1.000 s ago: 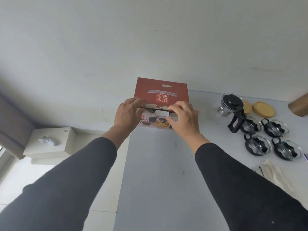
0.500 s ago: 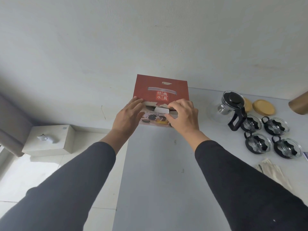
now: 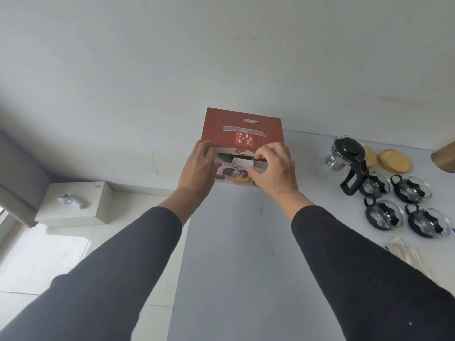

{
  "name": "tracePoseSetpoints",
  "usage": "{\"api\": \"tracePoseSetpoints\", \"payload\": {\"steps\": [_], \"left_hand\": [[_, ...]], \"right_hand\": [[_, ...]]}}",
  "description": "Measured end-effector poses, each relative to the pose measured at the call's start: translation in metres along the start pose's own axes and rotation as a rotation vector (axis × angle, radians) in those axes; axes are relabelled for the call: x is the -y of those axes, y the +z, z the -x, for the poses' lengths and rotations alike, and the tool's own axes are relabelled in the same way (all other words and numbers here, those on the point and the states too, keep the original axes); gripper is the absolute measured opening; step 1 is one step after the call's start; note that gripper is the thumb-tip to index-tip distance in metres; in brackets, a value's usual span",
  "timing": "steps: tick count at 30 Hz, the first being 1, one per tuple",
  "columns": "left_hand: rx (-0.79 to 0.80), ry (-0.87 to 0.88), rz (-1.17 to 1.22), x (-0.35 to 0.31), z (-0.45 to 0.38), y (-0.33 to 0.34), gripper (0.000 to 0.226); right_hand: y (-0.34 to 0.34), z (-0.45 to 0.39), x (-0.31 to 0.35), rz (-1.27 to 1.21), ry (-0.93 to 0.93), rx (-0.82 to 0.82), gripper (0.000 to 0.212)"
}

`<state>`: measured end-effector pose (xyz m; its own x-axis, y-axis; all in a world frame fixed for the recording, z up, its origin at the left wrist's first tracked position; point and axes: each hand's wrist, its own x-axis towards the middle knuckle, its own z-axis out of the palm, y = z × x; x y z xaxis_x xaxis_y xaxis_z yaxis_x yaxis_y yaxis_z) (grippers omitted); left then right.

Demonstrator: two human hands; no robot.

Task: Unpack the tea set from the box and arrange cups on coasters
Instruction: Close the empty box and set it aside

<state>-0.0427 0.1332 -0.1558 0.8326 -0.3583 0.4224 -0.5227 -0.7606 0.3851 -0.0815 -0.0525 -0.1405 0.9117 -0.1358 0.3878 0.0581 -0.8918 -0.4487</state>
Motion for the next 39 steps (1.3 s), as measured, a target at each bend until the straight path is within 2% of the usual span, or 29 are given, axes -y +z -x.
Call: {"api": "tracePoseSetpoints", "payload": {"steps": [7,11,15,22,25,28,31,34,39], "left_hand": [[0.018,-0.097,-0.045,-0.003,-0.012,-0.001,0.010],[0.068,-0.184,-0.031,-0.003,-0.014,-0.003,0.015],[0.121,-0.177,-0.063,-0.008,-0.013,-0.001,0.012],[0.007,-0.187,0.009,-0.007,-0.011,0.006,0.011],[0.029,-0.262,0.085,-0.009,-0.013,0.005,0.022],[-0.030,-0.426,0.229,-0.008,-0.013,0.003,0.034],[0.008,-0.573,0.393,-0.003,-0.012,0.004,0.042],[0.039,-0.590,0.498,-0.002,-0.022,0.007,0.041],[0.062,-0.638,0.484,0.009,-0.055,0.021,0.040]], "right_hand": [[0.002,-0.003,0.001,-0.010,0.018,0.029,0.019],[0.005,-0.002,0.001,0.007,0.003,0.007,0.013],[0.005,0.001,-0.003,0.037,-0.063,0.014,0.011],[0.009,-0.001,-0.003,0.051,-0.037,-0.065,0.010],[0.011,-0.001,0.004,0.041,0.061,-0.090,0.014],[0.010,-0.003,0.006,0.036,0.315,-0.093,0.044],[0.004,-0.008,0.000,-0.167,0.469,0.013,0.062],[0.001,-0.017,-0.007,-0.188,0.459,0.047,0.052],[-0.005,-0.047,-0.019,-0.144,0.488,0.085,0.043]]}}
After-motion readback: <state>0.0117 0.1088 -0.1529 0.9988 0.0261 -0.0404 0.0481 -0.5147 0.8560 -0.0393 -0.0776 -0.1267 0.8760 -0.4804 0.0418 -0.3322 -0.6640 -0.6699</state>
